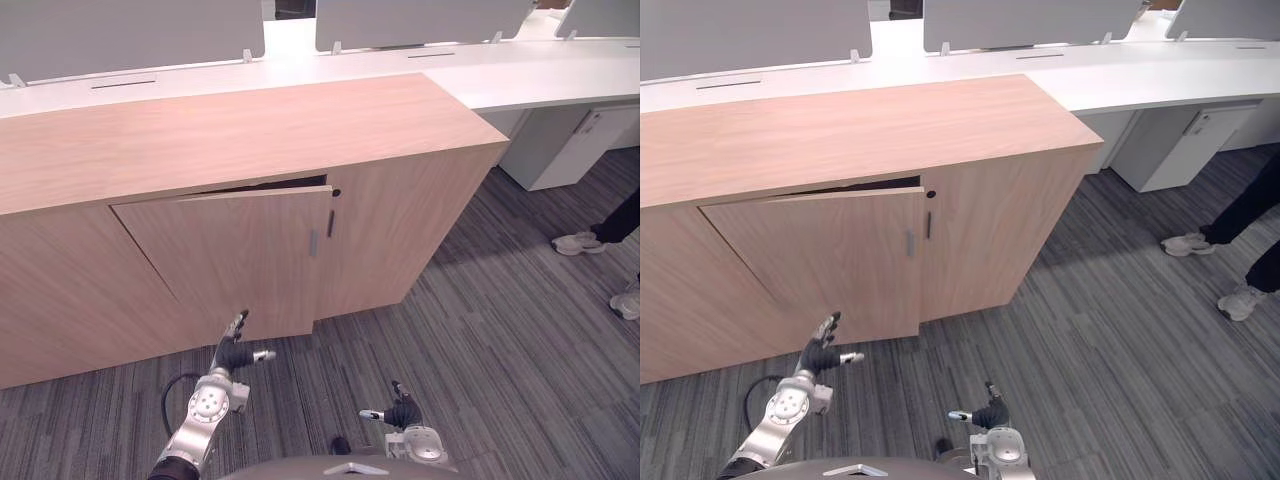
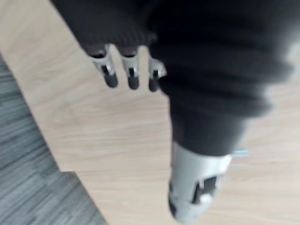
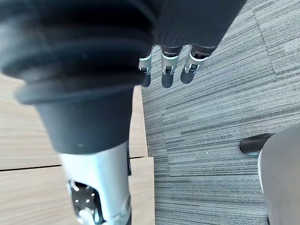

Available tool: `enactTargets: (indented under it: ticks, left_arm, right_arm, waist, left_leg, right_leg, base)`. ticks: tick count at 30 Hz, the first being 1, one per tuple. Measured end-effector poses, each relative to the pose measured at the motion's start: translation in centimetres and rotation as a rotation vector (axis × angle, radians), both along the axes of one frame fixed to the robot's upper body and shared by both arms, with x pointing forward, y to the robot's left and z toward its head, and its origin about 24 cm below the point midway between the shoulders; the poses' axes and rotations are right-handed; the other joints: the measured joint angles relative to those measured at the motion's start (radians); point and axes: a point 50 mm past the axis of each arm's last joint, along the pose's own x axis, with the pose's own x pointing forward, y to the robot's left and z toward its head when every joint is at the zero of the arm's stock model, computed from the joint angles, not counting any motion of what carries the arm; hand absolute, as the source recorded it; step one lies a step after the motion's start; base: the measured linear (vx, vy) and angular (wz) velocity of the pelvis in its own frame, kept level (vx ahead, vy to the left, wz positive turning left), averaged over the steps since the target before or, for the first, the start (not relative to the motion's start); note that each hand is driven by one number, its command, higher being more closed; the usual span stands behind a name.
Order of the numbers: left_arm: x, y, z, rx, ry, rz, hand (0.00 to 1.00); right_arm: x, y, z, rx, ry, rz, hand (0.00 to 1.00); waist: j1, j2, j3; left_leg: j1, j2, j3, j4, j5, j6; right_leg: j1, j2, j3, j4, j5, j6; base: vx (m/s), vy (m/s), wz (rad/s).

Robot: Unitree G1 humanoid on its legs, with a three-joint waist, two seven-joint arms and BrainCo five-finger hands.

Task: Walk over to the cabinet, pick up the folder, carry it to the office cabinet, place the folder inside the office cabinet, then close the office cabinet door

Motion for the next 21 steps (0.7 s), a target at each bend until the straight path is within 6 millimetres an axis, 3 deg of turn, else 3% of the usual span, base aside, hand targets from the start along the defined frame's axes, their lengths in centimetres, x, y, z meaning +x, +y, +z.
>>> enactTargets:
  ticks: [1, 3, 5, 6, 12, 21]
  left_arm:
    - [-0.7, 0.7, -0.6, 0.012, 0.032, 0.025, 0.00]
    - [-1.7, 2.0, -1.1, 0.027, 0.070, 0.087, 0.00]
    - [-3.4, 3.2, -2.5, 0.037, 0.155, 0.163, 0.00]
    - [-3.9, 3.4, -3.0, 0.037, 0.186, 0.181, 0.00]
    - [-8.1, 4.0, -5.6, 0.065, 0.391, 0.218, 0.00]
    - [-8.7, 4.2, -6.1, 0.083, 0.436, 0.222, 0.00]
  right_arm:
    - [0.1, 0.1, 0.0, 0.004, -0.003, 0.001, 0.00]
    - [0.6, 0.0, 0.1, -0.001, -0.005, 0.005, 0.00]
    - [1.0, -0.7, 0.2, -0.022, -0.004, 0.012, 0.00]
    - [1.3, -0.9, 0.3, -0.030, -0.012, 0.014, 0.00]
    - [0.2, -0.6, -0.3, -0.033, 0.031, 0.047, 0.00]
    - [0.2, -0.8, -0.4, -0.037, 0.046, 0.051, 0.00]
  waist:
    - [0.005, -0.016, 0.009]
    - [0.020, -0.037, 0.019]
    - [0.066, -0.010, 0.038]
    - [0.070, -0.003, 0.041]
    - [0.081, -0.002, 0.035]
    - [0.084, 0.011, 0.025]
  left_leg:
    - [-0.027, 0.005, -0.033, 0.064, -0.015, -0.002]
    - [-0.111, 0.028, -0.196, 0.221, -0.059, 0.007]
    - [-0.166, 0.053, -0.402, 0.344, -0.141, -0.019]
    - [-0.166, 0.054, -0.426, 0.357, -0.159, -0.020]
    - [-0.170, 0.049, -0.397, 0.364, -0.194, -0.031]
    - [-0.146, 0.037, -0.393, 0.297, -0.186, -0.029]
  right_leg:
    - [-0.003, -0.005, 0.004, 0.003, 0.000, 0.000]
    - [-0.034, -0.015, 0.029, 0.024, 0.001, 0.000]
    - [-0.056, 0.016, 0.085, 0.028, 0.016, 0.004]
    - [-0.056, 0.021, 0.093, 0.023, 0.022, 0.006]
    - [-0.067, 0.017, 0.111, 0.004, 0.036, -0.010]
    - [-0.071, 0.012, 0.108, -0.010, 0.035, -0.015]
  base:
    - [-0.02, -0.083, 0.08]
    - [-0.05, -0.097, -0.23]
    - [-0.07, -0.075, -0.76]
    - [-0.09, -0.004, -0.56]
    - [-0.08, 0.032, -0.22]
    - [0.04, 0.002, -0.04]
